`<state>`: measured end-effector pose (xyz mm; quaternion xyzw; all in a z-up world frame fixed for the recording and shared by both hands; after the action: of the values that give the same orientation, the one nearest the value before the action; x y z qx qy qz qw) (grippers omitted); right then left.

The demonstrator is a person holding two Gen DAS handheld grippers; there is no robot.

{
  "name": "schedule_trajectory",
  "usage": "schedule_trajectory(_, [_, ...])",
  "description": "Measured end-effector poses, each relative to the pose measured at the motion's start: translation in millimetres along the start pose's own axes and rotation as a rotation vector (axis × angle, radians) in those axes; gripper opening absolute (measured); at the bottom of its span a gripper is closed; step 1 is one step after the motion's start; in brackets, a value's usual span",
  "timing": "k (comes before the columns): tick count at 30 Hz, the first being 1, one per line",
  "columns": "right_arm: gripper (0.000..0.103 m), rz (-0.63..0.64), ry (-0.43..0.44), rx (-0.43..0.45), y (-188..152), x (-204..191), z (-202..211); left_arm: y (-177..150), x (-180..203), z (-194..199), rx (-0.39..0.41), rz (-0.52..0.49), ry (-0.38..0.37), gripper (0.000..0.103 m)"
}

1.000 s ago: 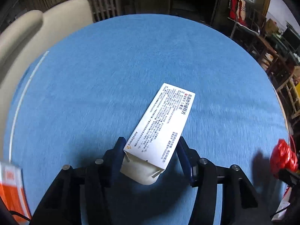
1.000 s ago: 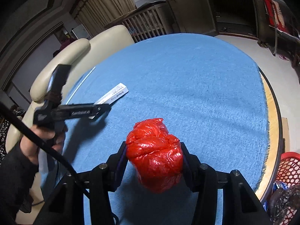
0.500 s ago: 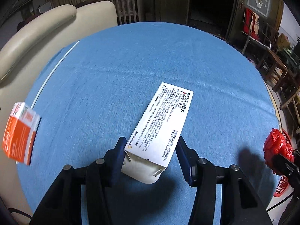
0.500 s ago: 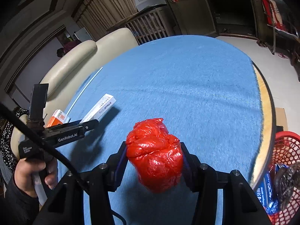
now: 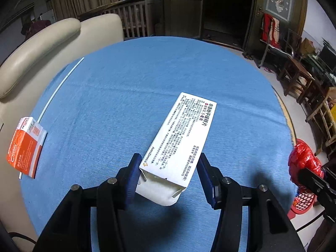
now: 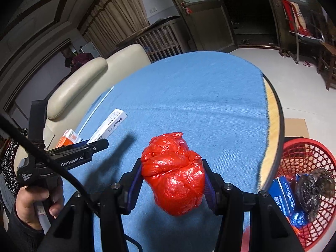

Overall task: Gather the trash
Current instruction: 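Carry the red bag and white box over the red wastebasket with both tools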

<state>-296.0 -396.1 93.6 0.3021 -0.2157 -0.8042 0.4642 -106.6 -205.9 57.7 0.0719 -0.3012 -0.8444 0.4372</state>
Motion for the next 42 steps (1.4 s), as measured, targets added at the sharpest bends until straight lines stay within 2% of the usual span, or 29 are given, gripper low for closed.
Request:
schedule_trajectory(10, [0.055,-0.075,-0.039,0.046,-9,31,27,-1,30,-5,-0.023,-0.053,-0.056,0.055])
schedule_trajectory(19, [0.055,-0.169,-0.092,0.078,-18,74,49,-2,61,-16,-0.061,-0.109,-0.098,0.055])
schedule_trajectory(36, [0.055,-0.381,-0.262,0.122,-34,178,84,-7,147,-37,-0.132,-0.252,-0.213,0.055])
schedule_trajectory(42, [0.055,-0.425,-0.292,0.122,-37,200,91,-6,178,-42,-0.146,-0.316,-0.244,0.055])
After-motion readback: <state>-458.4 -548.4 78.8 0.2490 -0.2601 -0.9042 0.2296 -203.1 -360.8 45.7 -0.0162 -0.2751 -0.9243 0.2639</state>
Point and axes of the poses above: each gripper's, at about its wrist camera, not at the fingertips, and z roughly against the way its jaws point, x to its right, y to its top, the point moved 2 cm from there along -z, roughly the way its jaws point, and after that the axes turned 10 degrees about -y, right-handed, at the moved point
